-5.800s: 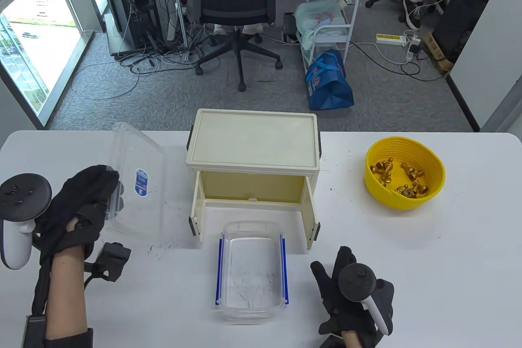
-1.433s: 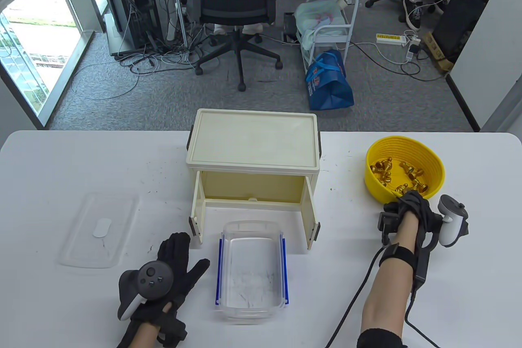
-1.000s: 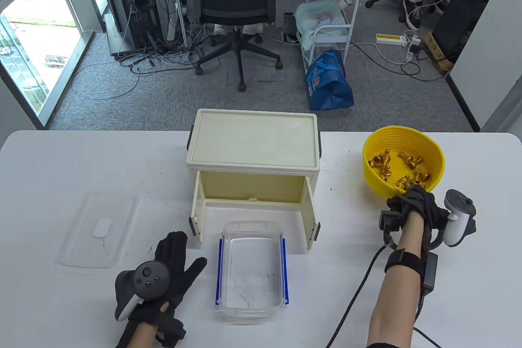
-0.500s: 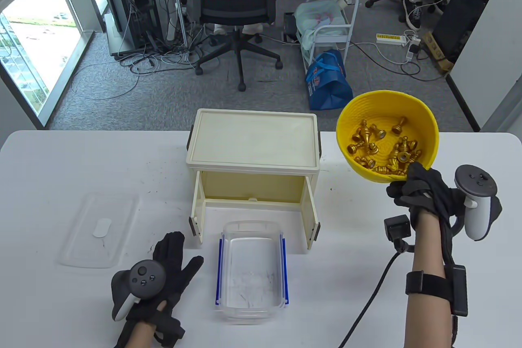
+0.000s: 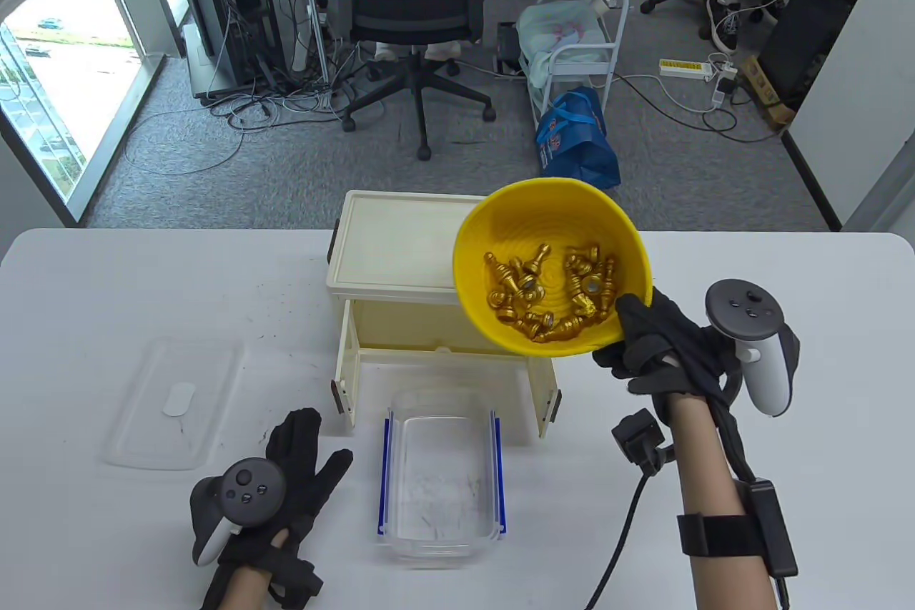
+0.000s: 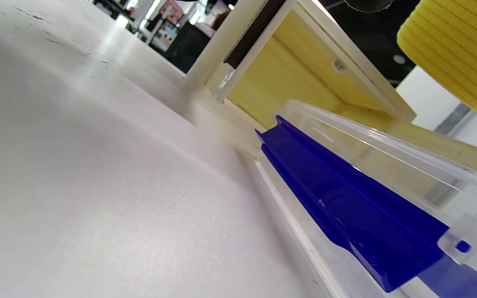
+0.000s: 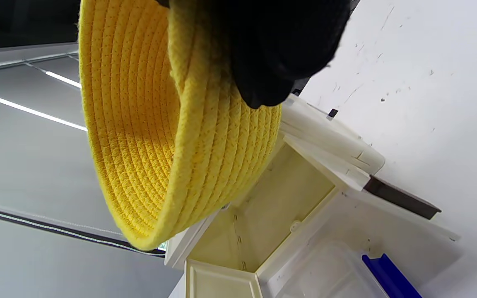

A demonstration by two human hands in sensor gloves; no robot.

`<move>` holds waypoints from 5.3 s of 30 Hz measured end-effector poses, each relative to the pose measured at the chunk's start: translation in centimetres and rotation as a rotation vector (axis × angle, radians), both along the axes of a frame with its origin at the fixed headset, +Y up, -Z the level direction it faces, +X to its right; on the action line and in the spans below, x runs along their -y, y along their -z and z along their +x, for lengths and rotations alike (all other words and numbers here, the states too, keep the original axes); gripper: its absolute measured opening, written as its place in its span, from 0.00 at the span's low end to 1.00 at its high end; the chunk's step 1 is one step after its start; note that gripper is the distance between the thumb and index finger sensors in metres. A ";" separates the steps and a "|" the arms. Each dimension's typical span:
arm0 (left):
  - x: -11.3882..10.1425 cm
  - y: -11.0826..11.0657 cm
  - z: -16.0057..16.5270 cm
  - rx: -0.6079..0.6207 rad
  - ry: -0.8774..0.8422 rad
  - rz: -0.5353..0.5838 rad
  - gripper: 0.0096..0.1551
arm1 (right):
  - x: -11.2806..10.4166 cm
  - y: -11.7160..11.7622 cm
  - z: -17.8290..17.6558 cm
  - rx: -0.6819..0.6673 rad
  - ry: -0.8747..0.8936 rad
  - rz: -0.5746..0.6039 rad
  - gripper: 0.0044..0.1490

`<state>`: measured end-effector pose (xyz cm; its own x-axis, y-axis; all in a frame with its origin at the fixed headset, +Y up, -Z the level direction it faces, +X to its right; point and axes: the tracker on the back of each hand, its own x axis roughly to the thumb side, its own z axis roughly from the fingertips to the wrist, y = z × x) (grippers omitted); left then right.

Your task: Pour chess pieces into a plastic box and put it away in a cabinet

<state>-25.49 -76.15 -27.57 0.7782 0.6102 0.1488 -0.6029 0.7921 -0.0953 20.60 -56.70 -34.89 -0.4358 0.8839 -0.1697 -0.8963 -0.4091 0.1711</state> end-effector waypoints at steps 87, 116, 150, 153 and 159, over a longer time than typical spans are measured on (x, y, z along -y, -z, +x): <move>0.3 0.2 0.1 0.004 0.015 -0.033 0.52 | 5.0 0.6 2.5 0.380 0.302 0.108 0.39; 0.5 0.4 0.6 0.010 0.121 -0.060 0.51 | 21.0 5.5 14.4 0.722 0.501 -0.242 0.49; -0.6 -0.3 -0.6 -0.002 -0.002 0.012 0.51 | 9.1 -5.2 0.2 -0.051 -0.502 0.150 0.56; -0.5 -0.4 -0.6 0.000 -0.005 0.013 0.51 | 9.8 -5.9 -1.4 -0.120 -0.585 0.161 0.57; -0.4 -0.4 -0.5 0.005 0.003 0.017 0.51 | 13.1 -6.4 -3.8 -0.163 -0.758 0.142 0.59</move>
